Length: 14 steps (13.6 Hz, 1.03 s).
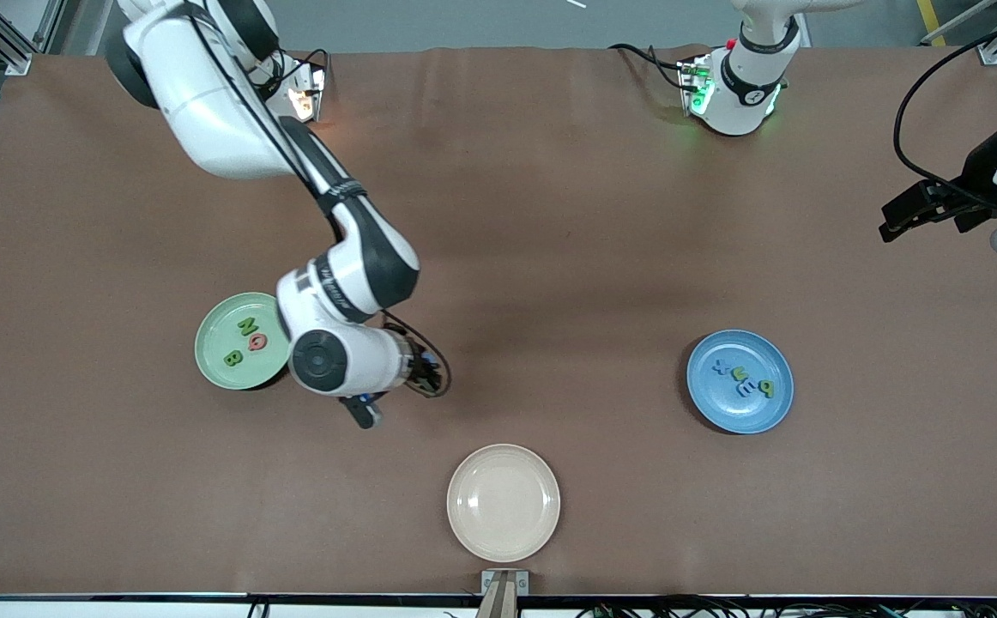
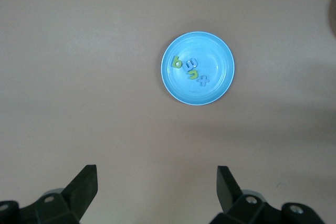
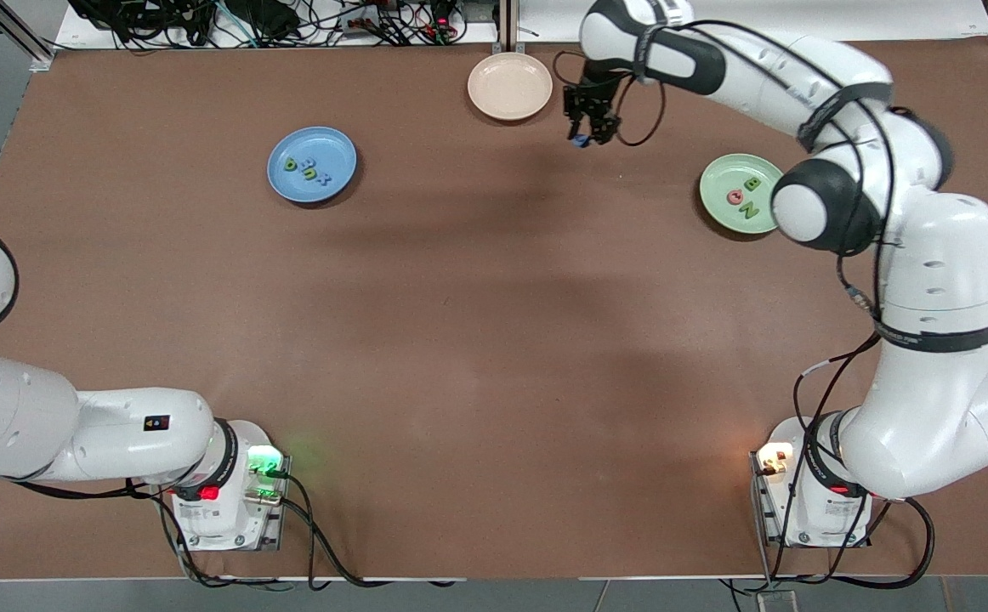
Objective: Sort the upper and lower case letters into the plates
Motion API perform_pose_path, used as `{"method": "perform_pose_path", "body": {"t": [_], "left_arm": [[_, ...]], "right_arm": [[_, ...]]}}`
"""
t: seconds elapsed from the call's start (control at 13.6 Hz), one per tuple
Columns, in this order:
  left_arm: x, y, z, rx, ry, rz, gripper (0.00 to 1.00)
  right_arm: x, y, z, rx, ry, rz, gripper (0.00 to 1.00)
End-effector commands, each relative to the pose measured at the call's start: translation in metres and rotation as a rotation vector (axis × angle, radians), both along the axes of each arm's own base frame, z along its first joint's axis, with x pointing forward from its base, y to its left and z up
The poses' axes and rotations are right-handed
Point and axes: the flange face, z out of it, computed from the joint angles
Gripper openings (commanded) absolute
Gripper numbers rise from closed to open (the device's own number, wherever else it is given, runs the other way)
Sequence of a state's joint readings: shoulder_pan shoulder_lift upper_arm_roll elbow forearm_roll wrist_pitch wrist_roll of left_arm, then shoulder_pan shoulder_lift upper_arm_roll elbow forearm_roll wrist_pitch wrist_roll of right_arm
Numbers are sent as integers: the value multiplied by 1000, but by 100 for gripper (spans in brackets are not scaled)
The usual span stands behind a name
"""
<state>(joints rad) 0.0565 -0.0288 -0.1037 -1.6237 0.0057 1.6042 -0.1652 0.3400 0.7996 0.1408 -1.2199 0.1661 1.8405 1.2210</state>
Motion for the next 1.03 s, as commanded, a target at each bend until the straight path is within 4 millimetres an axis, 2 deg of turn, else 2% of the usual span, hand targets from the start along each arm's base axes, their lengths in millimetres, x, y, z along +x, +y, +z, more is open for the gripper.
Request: {"method": "perform_pose_path", "body": {"t": [0.0,0.15,0.29,0.37,0.51,0.59,0.73,0.96], "left_arm": [[-5,0,7,-1,-18,9,100],[-6,-4,8,-2,-20,2,100],[-7,-7,10,-2,-23,-6,100],[-7,-9,10,-2,-23,-9,100],[-8,-9,10,-2,-20,-9,100],[-8,-10,10,-2,-19,-12,100],[-8,-10,10,-2,-19,-15,100],[-7,-11,10,-3,-21,-20,100]], "right_arm": [[-54,-78,9,-30,-8,161,0],[-76,-134,7,-13,-35,244,0],[-101,-183,-5,-9,-57,310,0],[-111,-202,-12,-9,-62,327,0],[-124,-229,-26,4,-61,355,0],[-126,-238,-33,3,-81,366,0],[-124,-271,-44,-2,-124,393,0],[-121,-287,-54,-4,-134,417,1]]}}
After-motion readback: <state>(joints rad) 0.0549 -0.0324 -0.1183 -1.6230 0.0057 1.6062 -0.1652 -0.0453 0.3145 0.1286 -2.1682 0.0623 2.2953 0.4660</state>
